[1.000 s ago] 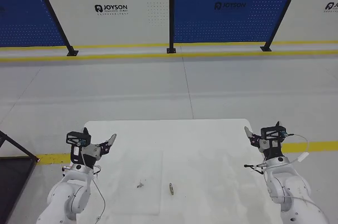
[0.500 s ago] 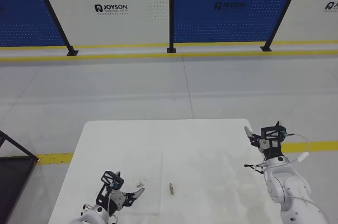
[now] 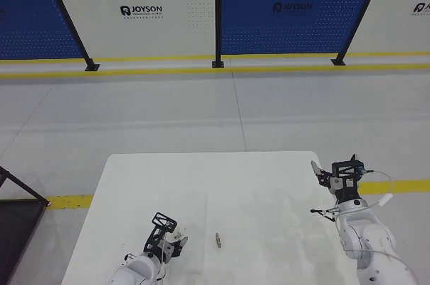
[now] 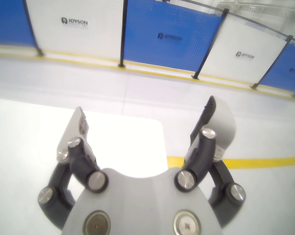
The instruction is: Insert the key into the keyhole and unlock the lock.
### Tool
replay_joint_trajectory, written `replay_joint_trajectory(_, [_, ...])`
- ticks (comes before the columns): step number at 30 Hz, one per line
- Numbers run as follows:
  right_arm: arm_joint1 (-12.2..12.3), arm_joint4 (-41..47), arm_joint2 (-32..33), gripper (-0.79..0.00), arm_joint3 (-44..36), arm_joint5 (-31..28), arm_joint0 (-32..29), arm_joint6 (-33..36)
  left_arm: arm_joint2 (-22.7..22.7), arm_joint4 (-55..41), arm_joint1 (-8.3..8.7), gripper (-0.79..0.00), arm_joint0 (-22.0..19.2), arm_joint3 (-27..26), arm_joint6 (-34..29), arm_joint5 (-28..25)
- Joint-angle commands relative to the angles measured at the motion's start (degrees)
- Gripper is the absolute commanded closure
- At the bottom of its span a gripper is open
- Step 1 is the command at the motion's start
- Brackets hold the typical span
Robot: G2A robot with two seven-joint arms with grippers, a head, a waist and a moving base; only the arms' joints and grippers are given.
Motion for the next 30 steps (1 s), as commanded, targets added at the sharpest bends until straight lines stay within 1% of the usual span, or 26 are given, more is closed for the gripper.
replay_joint_trajectory(1, [0.0, 0.0, 0.0, -0.785, 0.0, 0.0, 0.0, 0.0, 0.8, 1.0, -0.12, -0.505, -1.0, 1.1, -0.4, 0.9])
replay_joint_trajectory(3, [0.0, 0.0, 0.0, -0.785, 0.0, 0.0, 0.0, 0.0, 1.7, 1.3, -0.26, -0.465, -1.8, 1.9, -0.3, 1.6])
replay_joint_trajectory(4, [0.0, 0.0, 0.0, -0.785, 0.0, 0.0, 0.0, 0.0, 2.0, 1.4, -0.31, -0.409, -2.1, 2.1, -0.3, 1.8])
replay_joint_trajectory(5, [0.0, 0.0, 0.0, -0.785, 0.0, 0.0, 0.0, 0.0, 2.3, 1.7, -0.34, -0.385, -2.3, 2.3, -0.5, 2.0])
replay_joint_trajectory(7, [0.0, 0.0, 0.0, -0.785, 0.0, 0.0, 0.0, 0.0, 2.8, 2.1, -0.39, -0.379, -2.6, 2.5, -0.5, 2.2])
replay_joint_trajectory(11, [0.0, 0.0, 0.0, -0.785, 0.0, 0.0, 0.0, 0.0, 3.3, 2.9, -0.42, -0.336, -2.7, 2.7, -0.6, 2.7])
replay_joint_trajectory(14, [0.0, 0.0, 0.0, -0.785, 0.0, 0.0, 0.0, 0.0, 3.7, 3.8, -0.41, -0.332, -2.7, 2.8, -1.1, 2.8])
replay_joint_trajectory(17, [0.0, 0.0, 0.0, -0.785, 0.0, 0.0, 0.0, 0.0, 4.0, 4.6, -0.44, -0.305, -2.8, 3.0, -1.1, 3.4])
replay_joint_trajectory(24, [0.0, 0.0, 0.0, -0.785, 0.0, 0.0, 0.0, 0.0, 4.4, 4.4, -0.52, -0.277, -3.6, 3.6, -1.1, 3.6])
replay_joint_trajectory(27, [0.0, 0.0, 0.0, -0.785, 0.0, 0.0, 0.0, 0.0, 4.4, 4.3, -0.54, -0.243, -3.7, 3.8, -1.1, 3.7])
replay_joint_trajectory(28, [0.0, 0.0, 0.0, -0.785, 0.0, 0.0, 0.0, 0.0, 4.4, 4.2, -0.54, -0.197, -3.8, 3.8, -1.1, 3.7])
replay_joint_trajectory(30, [0.0, 0.0, 0.0, -0.785, 0.0, 0.0, 0.0, 0.0, 4.4, 4.3, -0.53, -0.185, -3.8, 3.9, -1.2, 3.8])
